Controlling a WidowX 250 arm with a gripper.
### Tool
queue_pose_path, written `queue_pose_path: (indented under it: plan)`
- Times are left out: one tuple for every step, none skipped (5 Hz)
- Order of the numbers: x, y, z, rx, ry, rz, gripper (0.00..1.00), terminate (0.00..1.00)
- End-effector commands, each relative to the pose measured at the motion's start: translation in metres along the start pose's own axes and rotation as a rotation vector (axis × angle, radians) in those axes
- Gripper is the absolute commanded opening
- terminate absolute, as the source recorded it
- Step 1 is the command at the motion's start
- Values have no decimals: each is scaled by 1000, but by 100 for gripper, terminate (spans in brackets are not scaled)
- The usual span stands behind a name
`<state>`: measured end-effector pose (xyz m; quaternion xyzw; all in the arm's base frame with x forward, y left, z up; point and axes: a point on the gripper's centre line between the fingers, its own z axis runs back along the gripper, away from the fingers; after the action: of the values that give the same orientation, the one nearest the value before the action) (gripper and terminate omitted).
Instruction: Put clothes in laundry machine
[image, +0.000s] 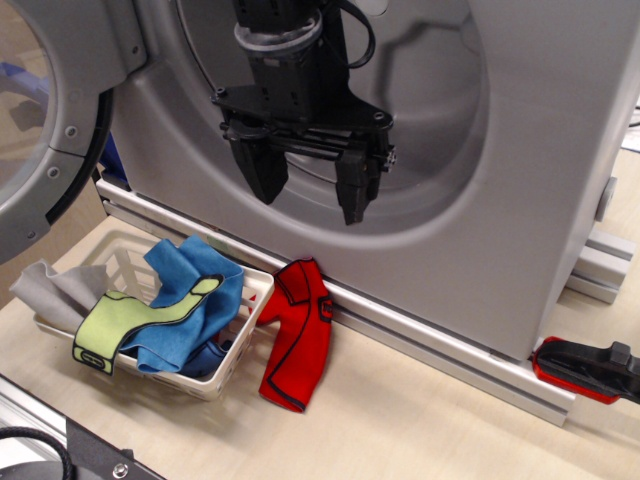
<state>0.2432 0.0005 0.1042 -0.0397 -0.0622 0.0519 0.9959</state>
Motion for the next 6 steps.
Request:
queue_pose_path:
  plan:
    - [0,0,0,0,0,0,100,0]
    - [-25,23,-16,113,-39,10,100,0]
    - [-40,53,-31,117,-42,27,100,0]
    - [-42,84,-40,150,-48,62,100,0]
    - [-43,109,-54,192,-64,39,100,0]
    - [-44,126,-66,118,2,14,100,0]
